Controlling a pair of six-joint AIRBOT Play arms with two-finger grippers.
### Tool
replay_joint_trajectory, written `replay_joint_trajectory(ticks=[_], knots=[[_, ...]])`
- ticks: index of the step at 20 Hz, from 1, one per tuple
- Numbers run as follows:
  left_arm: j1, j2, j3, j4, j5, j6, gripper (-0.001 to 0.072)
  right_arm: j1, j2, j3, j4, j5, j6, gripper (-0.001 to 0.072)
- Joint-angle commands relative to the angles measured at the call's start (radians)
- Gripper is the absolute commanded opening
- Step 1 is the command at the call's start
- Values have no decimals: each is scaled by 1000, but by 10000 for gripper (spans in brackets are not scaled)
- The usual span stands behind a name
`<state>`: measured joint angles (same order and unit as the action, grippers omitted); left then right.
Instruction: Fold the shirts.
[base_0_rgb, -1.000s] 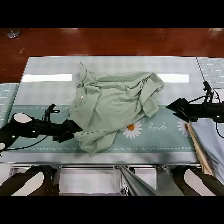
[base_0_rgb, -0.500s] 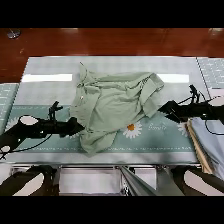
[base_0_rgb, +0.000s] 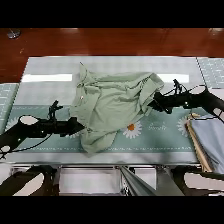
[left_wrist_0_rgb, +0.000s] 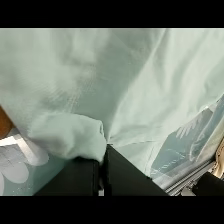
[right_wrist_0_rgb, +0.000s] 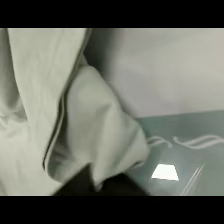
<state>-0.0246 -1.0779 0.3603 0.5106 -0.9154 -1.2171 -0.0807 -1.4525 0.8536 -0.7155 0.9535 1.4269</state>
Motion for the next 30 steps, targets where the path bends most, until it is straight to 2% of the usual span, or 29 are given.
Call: replay_joint_trajectory(ticks=[1, 4, 8, 10, 12, 13, 17, 20, 25, 28, 30], knots=[[0, 1, 49, -9, -2, 6, 26, 19, -21, 64, 3, 38, 5, 22], [25, 3, 239, -87, -38, 45, 25, -1, -9, 299, -69, 171, 7, 21], [69, 24, 669, -325, 33, 125, 24, -19, 69, 815, -51, 195, 24, 21], [70, 29, 919, -318, 73, 133, 24, -22, 101, 1095, -161, 233, 55, 22], [70, 30, 1176, -220, 92, 130, 23, -22, 161, 1268, -287, 280, 93, 21], [70, 32, 1282, -137, 85, 100, 23, -22, 225, 1277, -322, 272, 92, 22], [70, 90, 1606, 349, -18, -141, 23, -22, 481, 1227, -440, 287, 80, 22], [70, 196, 1677, 599, -35, -214, 23, -22, 620, 1218, -527, 349, 81, 22], [70, 338, 1675, 687, -77, -214, 23, -22, 743, 1217, -547, 471, 91, 22], [70, 341, 1636, 686, -265, -249, 23, -22, 750, 1186, -510, 526, 96, 22], [70, 342, 1509, 674, -336, -267, 23, -22, 750, 1070, -433, 532, 92, 22]])
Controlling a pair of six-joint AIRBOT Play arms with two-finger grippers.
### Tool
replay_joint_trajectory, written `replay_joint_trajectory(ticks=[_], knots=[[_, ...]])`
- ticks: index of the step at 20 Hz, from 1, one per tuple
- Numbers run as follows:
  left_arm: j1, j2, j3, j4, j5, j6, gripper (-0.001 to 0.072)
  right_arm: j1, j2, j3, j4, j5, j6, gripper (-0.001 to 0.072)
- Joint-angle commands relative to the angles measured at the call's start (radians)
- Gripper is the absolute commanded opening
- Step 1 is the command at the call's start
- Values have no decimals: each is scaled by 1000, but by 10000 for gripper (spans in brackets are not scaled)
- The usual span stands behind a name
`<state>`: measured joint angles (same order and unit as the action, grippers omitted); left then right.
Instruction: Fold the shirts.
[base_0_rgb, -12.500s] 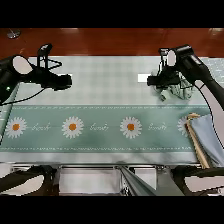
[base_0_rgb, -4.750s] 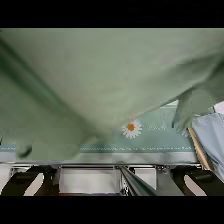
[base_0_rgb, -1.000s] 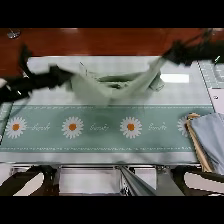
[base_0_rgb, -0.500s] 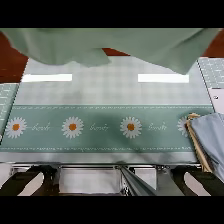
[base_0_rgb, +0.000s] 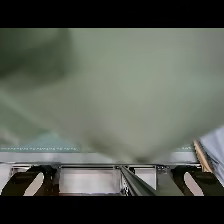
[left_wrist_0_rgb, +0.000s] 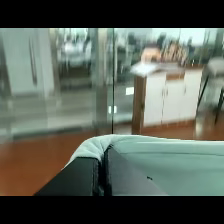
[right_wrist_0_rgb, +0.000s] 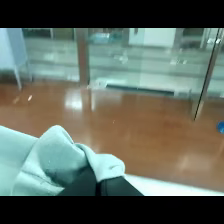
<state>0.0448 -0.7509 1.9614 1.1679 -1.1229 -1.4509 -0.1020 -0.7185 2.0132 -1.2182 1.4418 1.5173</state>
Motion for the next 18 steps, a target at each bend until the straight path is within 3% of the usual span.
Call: replay_joint_trajectory(ticks=[1, 4, 8, 13, 18], knots=[[0, 15, -178, 6, -130, -36, 23, -1, 16, -167, 104, 36, -11, 22], [-1, 12, -451, -16, -48, -39, 23, -1, 15, -463, 164, -55, -37, 22], [-23, -56, -725, -28, 150, -39, 24, -1, -94, -771, 192, -300, -84, 22], [-65, -302, -812, -33, 383, -39, 24, -1, -485, -737, 338, -554, -131, 22], [-76, -528, -813, -206, 580, -39, 25, 0, -895, -497, 591, -579, -150, 22]])
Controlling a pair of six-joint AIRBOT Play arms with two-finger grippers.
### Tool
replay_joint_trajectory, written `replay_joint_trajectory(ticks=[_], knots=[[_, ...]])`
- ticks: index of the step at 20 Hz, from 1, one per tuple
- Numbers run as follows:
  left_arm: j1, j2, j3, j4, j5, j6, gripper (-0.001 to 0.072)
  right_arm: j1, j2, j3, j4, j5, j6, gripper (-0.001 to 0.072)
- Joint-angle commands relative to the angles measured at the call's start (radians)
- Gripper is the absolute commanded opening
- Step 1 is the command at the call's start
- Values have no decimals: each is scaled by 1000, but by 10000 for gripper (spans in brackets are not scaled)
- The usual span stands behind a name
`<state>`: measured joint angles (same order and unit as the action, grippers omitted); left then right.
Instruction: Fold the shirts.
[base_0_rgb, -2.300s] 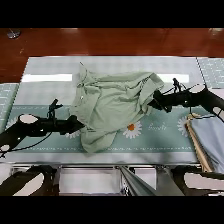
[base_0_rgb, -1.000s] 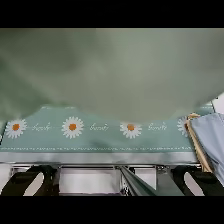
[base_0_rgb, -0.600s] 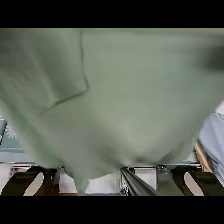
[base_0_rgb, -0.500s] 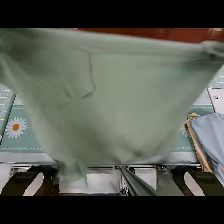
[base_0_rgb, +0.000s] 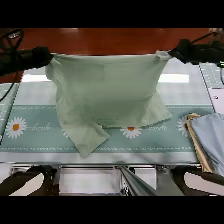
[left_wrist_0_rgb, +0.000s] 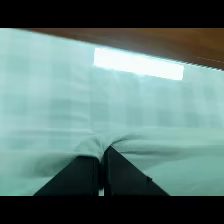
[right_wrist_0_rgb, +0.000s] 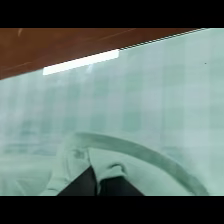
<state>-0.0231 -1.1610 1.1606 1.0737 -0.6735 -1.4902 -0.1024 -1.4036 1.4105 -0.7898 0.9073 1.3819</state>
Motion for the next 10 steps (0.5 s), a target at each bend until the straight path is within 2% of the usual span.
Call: replay_joint_trajectory(ticks=[1, 3, 4, 5, 6, 8, 10], knots=[[-10, -148, -12, -154, 140, 0, 25, 0, -275, 149, 210, -34, -6, 22], [-12, -197, -12, -233, 139, 0, 28, 0, -372, 210, 255, -28, 87, 23], [-14, -217, -11, -271, 140, 0, 83, 0, -409, 232, 285, -23, 105, 99], [-15, -230, -11, -294, 129, 0, 453, 0, -432, 245, 315, -14, 121, 423], [-13, -235, -6, -292, 88, 9, 708, -8, -443, 254, 338, 11, 119, 625], [39, -232, 23, -224, -100, 57, 705, -56, -434, 268, 336, 131, 87, 627], [139, -221, 38, -117, -335, 57, 706, -149, -399, 271, 293, 313, 58, 626]])
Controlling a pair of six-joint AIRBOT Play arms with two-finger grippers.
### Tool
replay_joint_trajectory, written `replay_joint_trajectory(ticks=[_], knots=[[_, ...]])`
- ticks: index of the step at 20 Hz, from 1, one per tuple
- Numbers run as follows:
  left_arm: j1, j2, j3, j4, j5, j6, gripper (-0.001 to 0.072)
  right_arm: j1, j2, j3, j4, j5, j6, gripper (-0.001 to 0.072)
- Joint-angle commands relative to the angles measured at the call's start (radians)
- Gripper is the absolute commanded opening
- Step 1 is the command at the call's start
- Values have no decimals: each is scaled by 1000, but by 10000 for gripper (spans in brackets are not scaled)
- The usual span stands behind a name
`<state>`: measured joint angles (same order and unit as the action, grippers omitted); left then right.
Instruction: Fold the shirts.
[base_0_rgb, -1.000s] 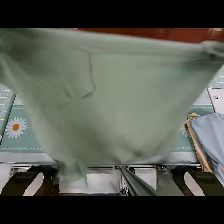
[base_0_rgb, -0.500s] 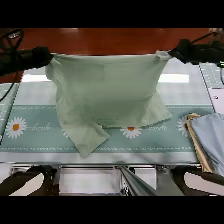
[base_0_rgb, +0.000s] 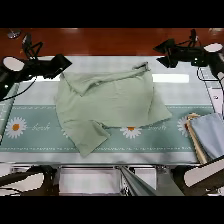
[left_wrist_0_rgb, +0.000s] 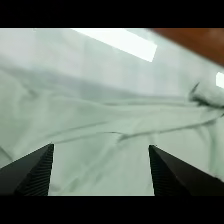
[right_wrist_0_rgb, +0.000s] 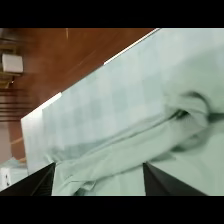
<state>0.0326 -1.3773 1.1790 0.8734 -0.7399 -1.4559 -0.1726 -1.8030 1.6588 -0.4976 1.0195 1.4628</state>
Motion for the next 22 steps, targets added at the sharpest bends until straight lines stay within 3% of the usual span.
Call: replay_joint_trajectory(ticks=[1, 3, 5, 8, 12, 17, 22], knots=[[138, 0, 18, 138, -374, 24, 705, -130, 29, 23, -84, 298, -36, 626], [250, 31, -41, 166, -546, 71, 703, -211, 117, -13, -354, 446, -77, 627], [356, 113, -212, 133, -571, 88, 702, -282, 265, -207, -500, 375, -99, 627], [466, 266, -528, -57, -482, 165, 702, -357, 530, -648, -242, 115, -230, 627], [504, 390, -806, -154, -367, 192, 702, -358, 769, -986, -114, 80, -286, 627], [473, 379, -899, -363, -185, 303, 701, -358, 829, -1065, -115, 125, -306, 627], [286, 379, -896, -450, -14, 324, 700, -360, 828, -1065, -115, 113, -304, 627]])
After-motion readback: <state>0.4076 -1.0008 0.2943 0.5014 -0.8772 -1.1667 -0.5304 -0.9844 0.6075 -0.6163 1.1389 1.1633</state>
